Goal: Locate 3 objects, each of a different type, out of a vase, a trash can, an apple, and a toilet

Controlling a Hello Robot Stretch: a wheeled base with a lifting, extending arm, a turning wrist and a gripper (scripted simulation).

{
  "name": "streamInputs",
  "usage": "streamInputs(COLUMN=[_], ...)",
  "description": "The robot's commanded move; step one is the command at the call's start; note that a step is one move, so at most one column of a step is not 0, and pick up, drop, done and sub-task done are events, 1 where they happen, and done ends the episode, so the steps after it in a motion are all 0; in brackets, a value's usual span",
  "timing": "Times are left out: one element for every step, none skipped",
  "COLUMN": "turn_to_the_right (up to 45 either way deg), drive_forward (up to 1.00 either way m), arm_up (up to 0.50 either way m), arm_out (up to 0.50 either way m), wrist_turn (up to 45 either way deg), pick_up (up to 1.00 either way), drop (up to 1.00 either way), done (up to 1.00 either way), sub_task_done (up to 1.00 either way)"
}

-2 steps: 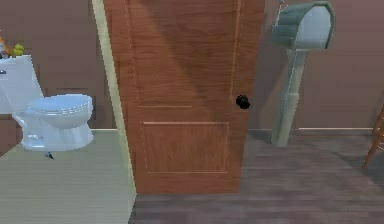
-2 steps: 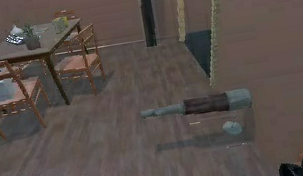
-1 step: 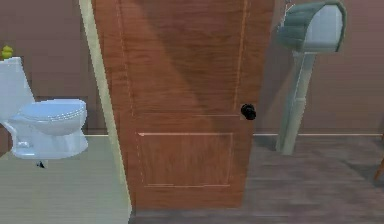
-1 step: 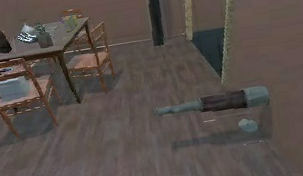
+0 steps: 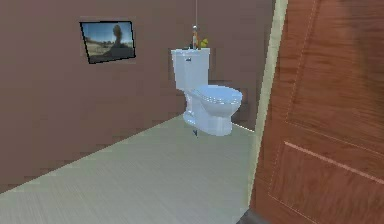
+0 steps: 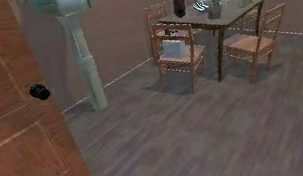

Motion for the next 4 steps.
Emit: streamInputs(turn_to_the_right=[-6.0, 0.0, 15.0, 0.0], drive_forward=[0.00, 0.95, 0.00, 0.65], arm_up=[0.00, 0.00, 0.00, 0.00], arm_out=[0.00, 0.00, 0.00, 0.00], wrist_turn=[0.0, 0.0, 0.0, 0.0], pick_up=[0.00, 0.00, 0.00, 0.00], drop=[0.00, 0.00, 0.00, 0.00], done=[0.00, 0.00, 0.00, 0.00], sub_task_done=[0.00, 0.00, 0.00, 0.00])
